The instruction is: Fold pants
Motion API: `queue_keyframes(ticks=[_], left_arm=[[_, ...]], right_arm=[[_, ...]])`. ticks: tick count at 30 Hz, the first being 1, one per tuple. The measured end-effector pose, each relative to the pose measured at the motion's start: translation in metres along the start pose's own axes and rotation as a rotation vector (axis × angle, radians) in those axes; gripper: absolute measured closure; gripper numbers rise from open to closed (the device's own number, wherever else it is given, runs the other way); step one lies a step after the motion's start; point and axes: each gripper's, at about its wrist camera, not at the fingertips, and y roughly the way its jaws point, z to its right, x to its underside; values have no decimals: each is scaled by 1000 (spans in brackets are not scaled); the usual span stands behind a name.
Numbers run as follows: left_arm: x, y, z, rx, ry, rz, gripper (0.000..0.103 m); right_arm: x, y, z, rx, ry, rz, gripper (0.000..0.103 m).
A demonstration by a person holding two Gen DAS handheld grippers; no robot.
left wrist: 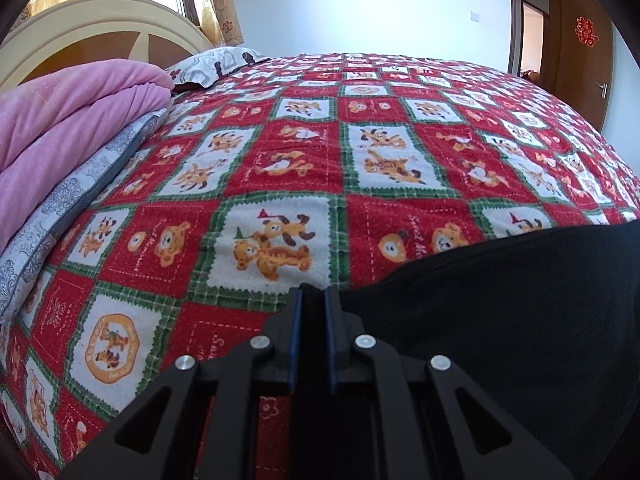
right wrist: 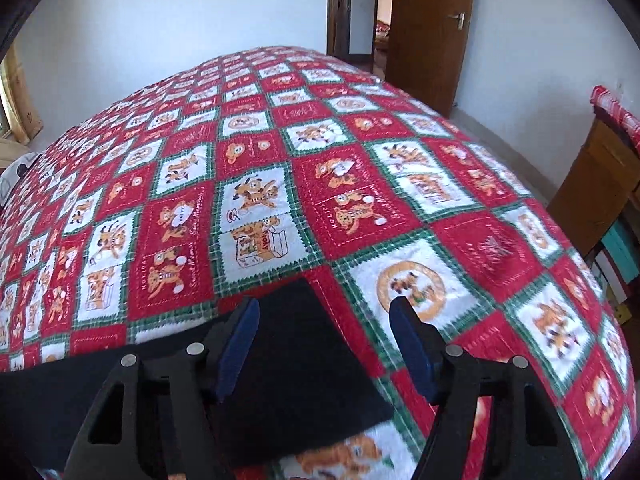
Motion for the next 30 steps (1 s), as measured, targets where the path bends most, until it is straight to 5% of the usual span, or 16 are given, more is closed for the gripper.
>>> queue_keyframes(ticks=[6, 15, 30], left_arm=[[0, 2, 0, -6, 4, -2, 91], [-1, 3, 1, -13, 13, -5, 91], [-10, -43, -23, 157, -147, 104, 95]], right_arm=[[-7, 41, 4, -27, -15, -72, 35], [-2, 54, -20, -86, -118, -90, 93], [8, -77, -8, -74, -196, 157, 94]])
